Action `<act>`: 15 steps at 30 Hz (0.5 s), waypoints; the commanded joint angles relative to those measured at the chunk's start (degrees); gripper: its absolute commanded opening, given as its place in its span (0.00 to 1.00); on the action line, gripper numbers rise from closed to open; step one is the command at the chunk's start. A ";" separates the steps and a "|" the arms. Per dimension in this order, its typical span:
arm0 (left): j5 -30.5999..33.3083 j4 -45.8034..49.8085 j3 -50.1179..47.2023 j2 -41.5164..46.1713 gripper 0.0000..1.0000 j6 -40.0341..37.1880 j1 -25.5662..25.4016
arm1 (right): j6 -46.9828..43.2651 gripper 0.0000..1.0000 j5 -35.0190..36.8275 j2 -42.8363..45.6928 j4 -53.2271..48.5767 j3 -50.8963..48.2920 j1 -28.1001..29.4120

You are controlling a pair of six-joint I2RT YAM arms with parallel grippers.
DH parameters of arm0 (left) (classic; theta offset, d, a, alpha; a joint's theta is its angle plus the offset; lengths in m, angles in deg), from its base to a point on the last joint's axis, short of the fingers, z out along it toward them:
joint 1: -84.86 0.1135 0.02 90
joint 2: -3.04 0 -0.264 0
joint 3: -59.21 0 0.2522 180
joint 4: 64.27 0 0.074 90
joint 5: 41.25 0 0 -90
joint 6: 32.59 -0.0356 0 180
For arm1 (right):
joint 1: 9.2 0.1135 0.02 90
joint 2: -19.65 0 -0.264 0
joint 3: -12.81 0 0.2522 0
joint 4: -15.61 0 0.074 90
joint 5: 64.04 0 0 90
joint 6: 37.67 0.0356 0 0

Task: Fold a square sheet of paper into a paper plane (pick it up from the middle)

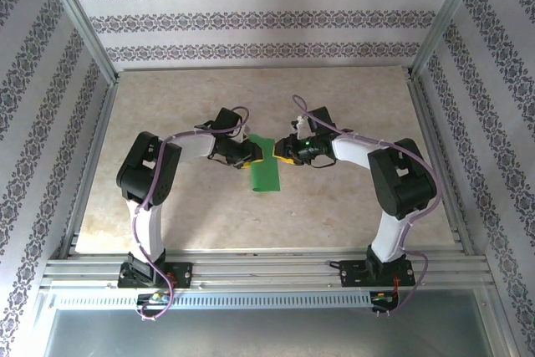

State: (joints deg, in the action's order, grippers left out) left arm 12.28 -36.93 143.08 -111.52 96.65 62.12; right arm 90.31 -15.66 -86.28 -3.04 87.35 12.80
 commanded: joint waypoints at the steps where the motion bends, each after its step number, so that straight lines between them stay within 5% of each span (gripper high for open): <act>1: 0.49 3.59 1.77 -1.80 0.39 -2.31 0.48 | -0.76 0.28 -0.81 -2.86 -1.80 3.31 1.11; 15: 1.27 5.65 2.58 -1.98 0.41 -3.02 0.55 | -2.98 0.21 5.24 -9.28 -8.22 9.16 3.03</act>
State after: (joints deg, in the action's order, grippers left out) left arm 12.37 -34.52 144.44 -111.92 95.06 62.12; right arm 88.69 -11.73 -94.04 -9.12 95.04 14.90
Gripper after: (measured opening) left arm 0.405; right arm 0.214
